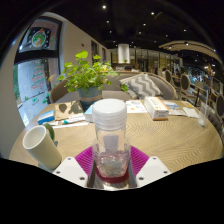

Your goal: Pour water

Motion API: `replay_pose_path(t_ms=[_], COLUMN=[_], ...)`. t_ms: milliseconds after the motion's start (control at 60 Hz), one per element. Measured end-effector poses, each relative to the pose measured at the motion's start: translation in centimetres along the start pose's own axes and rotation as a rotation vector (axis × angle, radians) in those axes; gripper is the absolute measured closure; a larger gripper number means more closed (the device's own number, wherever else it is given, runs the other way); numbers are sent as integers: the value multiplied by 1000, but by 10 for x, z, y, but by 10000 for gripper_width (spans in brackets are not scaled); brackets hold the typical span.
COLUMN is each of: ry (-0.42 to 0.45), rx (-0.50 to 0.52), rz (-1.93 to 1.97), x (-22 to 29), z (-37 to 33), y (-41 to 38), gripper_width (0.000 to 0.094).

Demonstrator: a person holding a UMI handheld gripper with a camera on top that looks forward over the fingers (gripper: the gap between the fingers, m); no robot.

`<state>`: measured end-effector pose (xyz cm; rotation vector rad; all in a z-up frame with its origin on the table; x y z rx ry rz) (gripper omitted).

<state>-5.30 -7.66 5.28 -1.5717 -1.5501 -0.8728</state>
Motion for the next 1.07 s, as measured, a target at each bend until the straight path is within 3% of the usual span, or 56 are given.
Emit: replay_pose_path(t_ms=[67, 133, 183, 233, 533, 783, 1067], ry=[-28, -71, -91, -105, -221, -201, -194], rx=[7, 28, 31, 31, 1, -29, -10], rz=[14, 28, 39, 46, 15, -3, -16], x=[-1, -2, 0, 4, 26, 40, 40], z=[-3, -10, -22, -39, -189, -266, -298], y=[-2, -3, -1, 2, 28, 50, 44], gripper_width=[387, 68, 105, 72, 82, 83, 85])
Point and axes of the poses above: the point between the fingertips, and its own axes, seen from behind it with the camera up: y to the right, x up, z forward, the way the camera looks, the point moved 6 cm from there along -z, backward, against the way the camera looks, and after that the axes turned 1 degree about x, right-handed, at the moved point
